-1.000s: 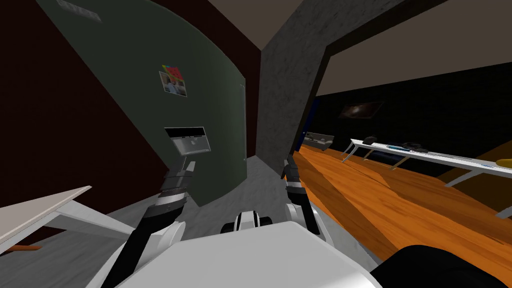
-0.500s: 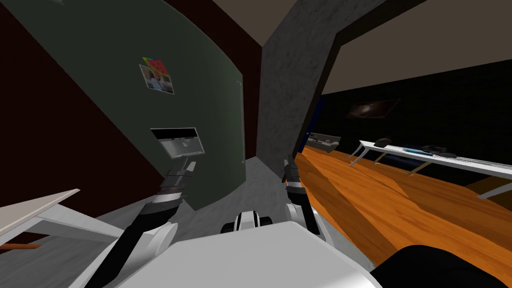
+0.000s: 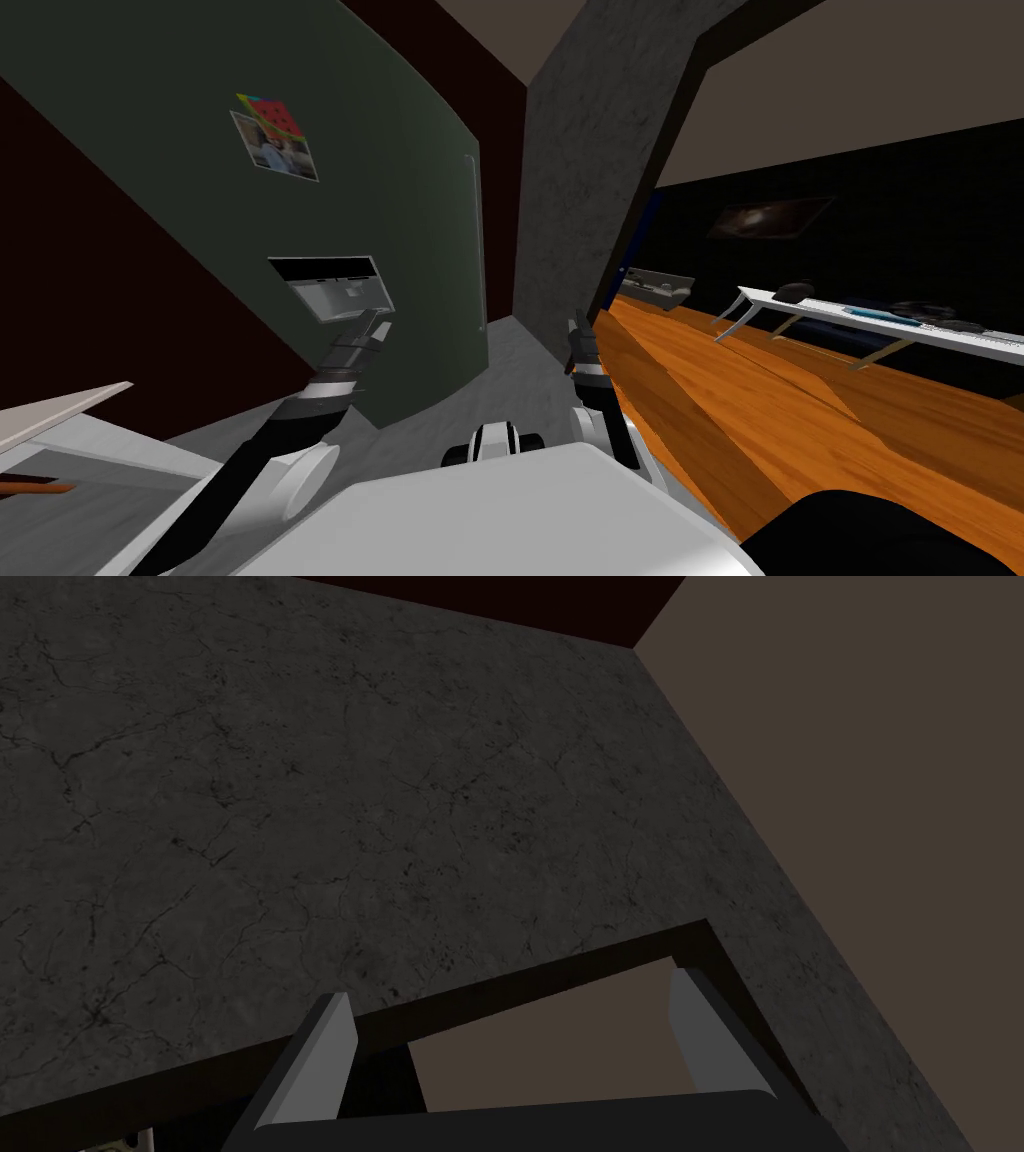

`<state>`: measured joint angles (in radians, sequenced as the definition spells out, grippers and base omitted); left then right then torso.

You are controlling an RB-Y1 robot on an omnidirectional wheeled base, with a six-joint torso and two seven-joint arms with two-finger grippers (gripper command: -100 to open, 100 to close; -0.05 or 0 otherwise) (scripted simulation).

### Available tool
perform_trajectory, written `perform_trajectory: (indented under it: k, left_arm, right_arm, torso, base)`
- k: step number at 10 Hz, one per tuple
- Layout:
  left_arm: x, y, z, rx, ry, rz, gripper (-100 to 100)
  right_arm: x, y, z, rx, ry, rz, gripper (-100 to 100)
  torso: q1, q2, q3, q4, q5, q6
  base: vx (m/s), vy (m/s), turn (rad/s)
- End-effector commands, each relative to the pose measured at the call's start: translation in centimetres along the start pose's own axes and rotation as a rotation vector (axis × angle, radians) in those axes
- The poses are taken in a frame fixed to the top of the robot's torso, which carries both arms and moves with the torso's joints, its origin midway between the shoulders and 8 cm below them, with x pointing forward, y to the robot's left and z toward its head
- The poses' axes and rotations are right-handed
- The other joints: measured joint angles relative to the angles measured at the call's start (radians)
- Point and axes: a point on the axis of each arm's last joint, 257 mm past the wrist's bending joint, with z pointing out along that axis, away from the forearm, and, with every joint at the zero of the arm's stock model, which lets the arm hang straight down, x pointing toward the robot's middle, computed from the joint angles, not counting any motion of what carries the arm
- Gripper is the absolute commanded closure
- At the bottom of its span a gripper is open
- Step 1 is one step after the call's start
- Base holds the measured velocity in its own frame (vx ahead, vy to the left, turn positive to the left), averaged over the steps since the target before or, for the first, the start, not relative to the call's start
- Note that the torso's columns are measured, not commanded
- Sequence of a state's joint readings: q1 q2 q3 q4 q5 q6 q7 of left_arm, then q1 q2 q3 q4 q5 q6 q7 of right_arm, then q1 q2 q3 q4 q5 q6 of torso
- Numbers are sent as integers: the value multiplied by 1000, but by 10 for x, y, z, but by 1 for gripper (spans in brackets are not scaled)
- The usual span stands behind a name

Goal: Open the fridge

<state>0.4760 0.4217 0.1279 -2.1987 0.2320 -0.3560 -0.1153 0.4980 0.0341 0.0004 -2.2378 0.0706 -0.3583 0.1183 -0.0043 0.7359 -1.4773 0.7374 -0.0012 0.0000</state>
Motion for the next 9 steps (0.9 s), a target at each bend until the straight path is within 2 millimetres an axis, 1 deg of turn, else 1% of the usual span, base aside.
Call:
perform_trajectory:
  k: [1, 2, 4, 5, 6, 8, 9]
  left_arm:
    - [-3, 5, 4, -17, 38, 12, -100]
    - [-7, 8, 6, -29, 48, 12, -100]
    - [-9, 11, 10, -41, 76, 24, -100]
    - [-13, 15, 12, -55, 85, 24, -100]
    - [-12, 15, 13, -54, 96, 32, -100]
    - [-20, 23, 19, -83, 121, 39, -100]
    - [-19, 22, 20, -82, 136, 51, -100]
  right_arm:
    - [0, 0, 0, 0, 0, 0, 0]
    - [0, 0, 0, 0, 0, 0, 0]
    - [0, 0, 0, 0, 0, 0, 0]
    - [0, 0, 0, 0, 0, 0, 0]
    - [0, 0, 0, 0, 0, 0, 0]
    - [0, 0, 0, 0, 0, 0, 0]
    - [0, 0, 0, 0, 0, 0, 0]
  torso:
    - [4, 2, 1, 1, 1, 0]
    - [8, 4, 2, 1, 2, 0]
    - [6, 3, 2, 1, 2, 0]
    - [5, 1, 1, 0, 1, 0]
    - [-1, 0, 0, 0, 0, 0]
    - [5, 1, 1, 0, 2, 0]
    - [5, 1, 1, 0, 2, 0]
  base:
    - [84, -90, 58]
    - [93, -116, 97]
    - [99, -88, 44]
    - [129, -181, 100]
    - [105, -142, 52]
    - [135, -129, 75]
    - [106, -111, 45]
